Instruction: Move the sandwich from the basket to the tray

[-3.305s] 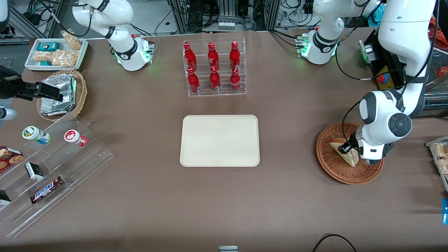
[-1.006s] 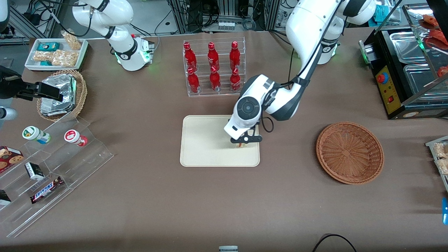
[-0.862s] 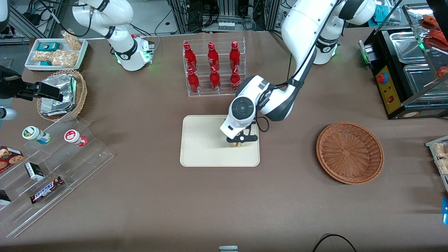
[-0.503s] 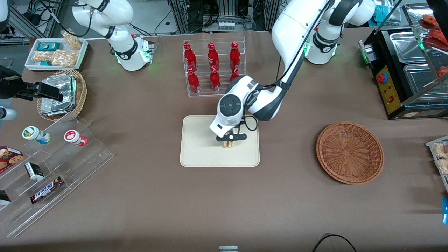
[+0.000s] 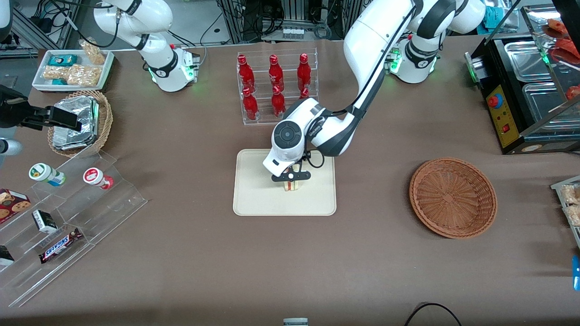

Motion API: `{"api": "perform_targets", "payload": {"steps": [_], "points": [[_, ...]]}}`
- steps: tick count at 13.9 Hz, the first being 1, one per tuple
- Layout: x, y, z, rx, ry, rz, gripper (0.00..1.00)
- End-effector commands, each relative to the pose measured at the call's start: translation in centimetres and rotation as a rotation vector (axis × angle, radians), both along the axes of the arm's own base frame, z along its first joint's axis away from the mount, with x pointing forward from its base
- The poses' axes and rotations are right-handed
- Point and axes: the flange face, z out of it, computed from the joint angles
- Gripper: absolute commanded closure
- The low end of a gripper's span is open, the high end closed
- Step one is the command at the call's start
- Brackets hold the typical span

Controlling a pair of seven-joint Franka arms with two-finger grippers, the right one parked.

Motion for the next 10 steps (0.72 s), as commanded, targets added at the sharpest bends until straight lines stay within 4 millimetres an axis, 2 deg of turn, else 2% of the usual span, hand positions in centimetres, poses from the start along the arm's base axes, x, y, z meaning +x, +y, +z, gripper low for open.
{"api": "perform_targets", "payload": {"steps": [1,2,3,4,6,8,10], "points": [[1.4,0.6,4.2,-0.014,-0.039,0.031,0.0],[3.1,2.8,6.5,0.005,-0.05,0.062,0.0],[4.4,5.2,9.8,0.023,-0.053,0.08,0.0],[4.8,7.3,12.8,0.036,-0.042,0.092,0.0],[6.7,13.5,19.1,0.042,-0.025,0.135,0.0],[6.2,20.2,25.5,0.076,0.054,0.172,0.0],[5.2,26.4,30.9,0.082,0.109,0.188,0.0]]}}
